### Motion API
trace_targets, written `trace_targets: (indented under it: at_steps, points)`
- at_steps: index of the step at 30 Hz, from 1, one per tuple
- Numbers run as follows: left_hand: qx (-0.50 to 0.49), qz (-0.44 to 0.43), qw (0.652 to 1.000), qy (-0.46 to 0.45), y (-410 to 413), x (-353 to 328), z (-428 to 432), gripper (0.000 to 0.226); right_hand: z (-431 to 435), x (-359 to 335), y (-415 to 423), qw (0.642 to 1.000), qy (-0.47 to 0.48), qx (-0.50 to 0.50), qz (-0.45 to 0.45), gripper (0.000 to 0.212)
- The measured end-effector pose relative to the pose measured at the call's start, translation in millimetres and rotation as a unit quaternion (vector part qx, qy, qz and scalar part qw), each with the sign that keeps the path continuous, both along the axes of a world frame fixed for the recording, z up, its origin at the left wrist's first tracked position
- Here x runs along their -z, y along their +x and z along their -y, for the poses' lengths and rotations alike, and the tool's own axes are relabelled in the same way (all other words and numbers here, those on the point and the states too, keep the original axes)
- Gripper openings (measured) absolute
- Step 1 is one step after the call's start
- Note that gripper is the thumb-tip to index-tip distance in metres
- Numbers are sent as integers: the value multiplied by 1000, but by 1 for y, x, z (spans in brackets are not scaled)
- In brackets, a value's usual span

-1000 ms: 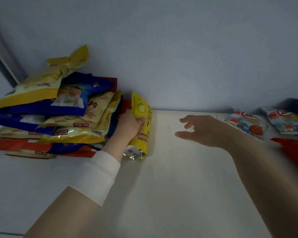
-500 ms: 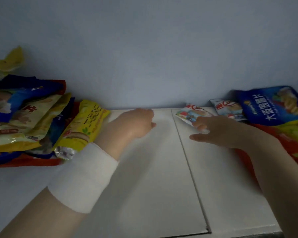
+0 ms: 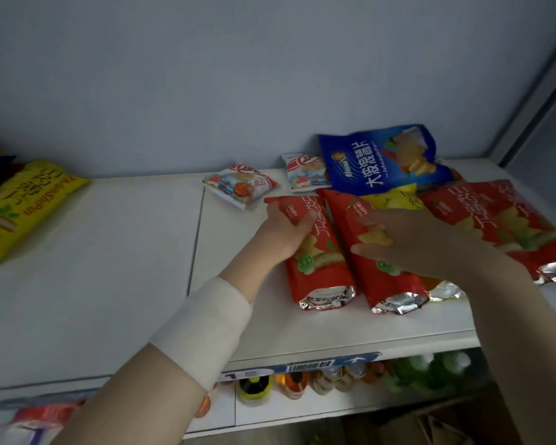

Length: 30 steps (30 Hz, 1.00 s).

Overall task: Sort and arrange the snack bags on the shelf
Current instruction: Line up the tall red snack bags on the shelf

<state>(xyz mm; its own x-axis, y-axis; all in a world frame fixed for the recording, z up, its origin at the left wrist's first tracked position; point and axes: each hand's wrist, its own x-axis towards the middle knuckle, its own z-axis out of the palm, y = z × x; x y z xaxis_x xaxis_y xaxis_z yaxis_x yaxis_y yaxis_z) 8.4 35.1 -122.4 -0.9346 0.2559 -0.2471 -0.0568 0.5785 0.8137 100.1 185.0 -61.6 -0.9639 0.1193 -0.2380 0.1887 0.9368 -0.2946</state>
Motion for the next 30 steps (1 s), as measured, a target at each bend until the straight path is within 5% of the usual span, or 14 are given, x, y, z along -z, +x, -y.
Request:
trace_targets:
  at_steps: [7,11,15,22,30]
  points:
    - [-73,-32,990,114,7,-8,10,83,-3,2,12,994,-50,-8,-96,62]
    - [-108,-92,966,216,24,-40,34,75,18,9,19,965,-176,13,-193,70]
    - [-135,-148,954,225,32,-56,47,77,47,14,15,930,-273,29,-245,89]
    - [-181,-63,960,204,21,-31,60,64,49,29,-7,980,-100,-22,-168,60]
    - [-223,-49,965,132,21,-21,83,76,42,51,-10,994,-44,-5,-104,63]
